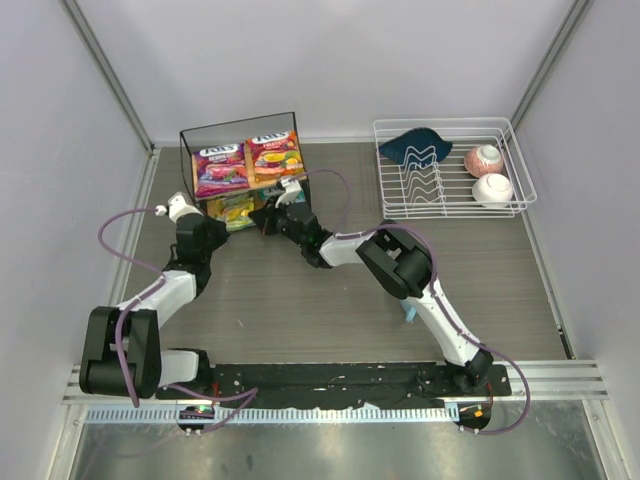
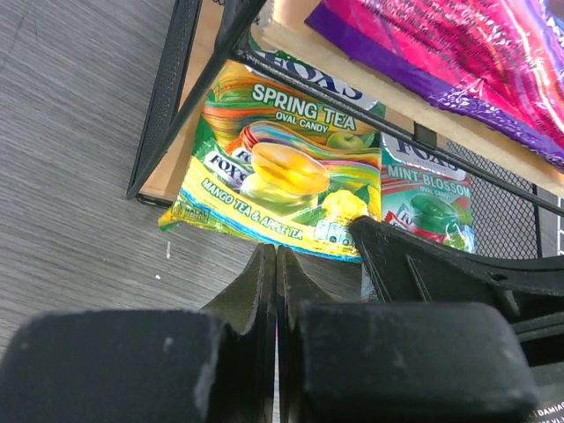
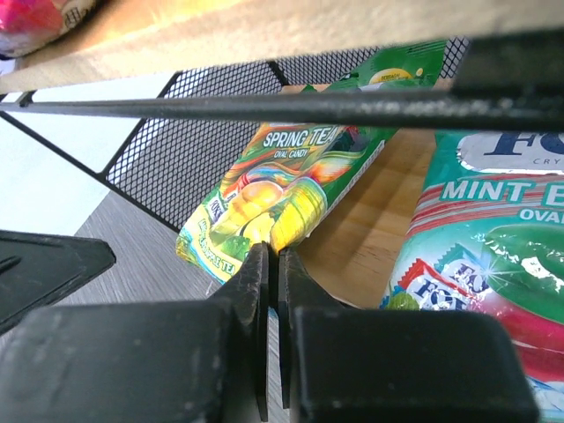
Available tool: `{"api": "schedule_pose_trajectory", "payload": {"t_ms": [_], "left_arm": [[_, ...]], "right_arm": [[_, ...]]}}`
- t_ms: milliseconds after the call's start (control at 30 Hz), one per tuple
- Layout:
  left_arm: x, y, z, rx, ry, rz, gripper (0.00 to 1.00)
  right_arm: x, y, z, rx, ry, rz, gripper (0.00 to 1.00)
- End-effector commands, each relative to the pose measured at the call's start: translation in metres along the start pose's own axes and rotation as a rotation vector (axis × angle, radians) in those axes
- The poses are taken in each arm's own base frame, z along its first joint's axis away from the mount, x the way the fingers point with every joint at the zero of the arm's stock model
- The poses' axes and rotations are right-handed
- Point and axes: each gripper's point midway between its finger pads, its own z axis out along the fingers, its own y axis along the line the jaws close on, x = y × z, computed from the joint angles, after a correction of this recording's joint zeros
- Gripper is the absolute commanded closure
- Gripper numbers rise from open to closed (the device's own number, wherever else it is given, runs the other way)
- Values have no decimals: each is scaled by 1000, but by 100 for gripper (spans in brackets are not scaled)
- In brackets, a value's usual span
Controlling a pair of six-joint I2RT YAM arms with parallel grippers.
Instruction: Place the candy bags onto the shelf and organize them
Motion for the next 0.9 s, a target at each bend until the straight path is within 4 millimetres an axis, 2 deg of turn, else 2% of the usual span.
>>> {"api": "schedule_pose_trajectory", "payload": {"t_ms": [0,167,267,300,333,433,567,600,633,700,733,800,867], "left_arm": [[-19,-5,-4,17,-73,-10,100],[-17,-3,-4,11,-68,-5,100],[-17,-2,-4,9,-67,-4,100],[-17,-3,-4,9,-68,-3,100],[-16,-3,-5,11,-66,-2,100],[-15,-4,-6,18,-62,-4,100],[-16,-10,-8,45,-59,-16,100],[-16,-11,-9,51,-58,-19,100],[-17,-12,-10,56,-58,-26,100],[-18,-16,-13,74,-56,-29,100],[-18,-17,-14,79,-54,-34,100],[-22,-22,-18,99,-61,-37,100],[-23,-24,-21,105,-60,-41,100]], "right_arm": [[-10,-12,12,50,-58,61,99],[-6,-12,16,41,-43,59,99],[-3,-11,17,31,-30,59,78],[-4,-9,16,23,-34,59,68],[-9,-7,14,18,-45,59,64],[-11,-6,5,17,-56,56,57],[-25,0,-16,13,-72,45,53],[-30,4,-19,3,-83,46,48],[-25,2,-26,2,-66,46,45],[-39,11,-34,-17,-96,43,44],[-36,10,-40,-15,-86,41,44],[-47,16,-45,-27,-102,31,42],[-47,17,-53,-31,-94,29,40]]}}
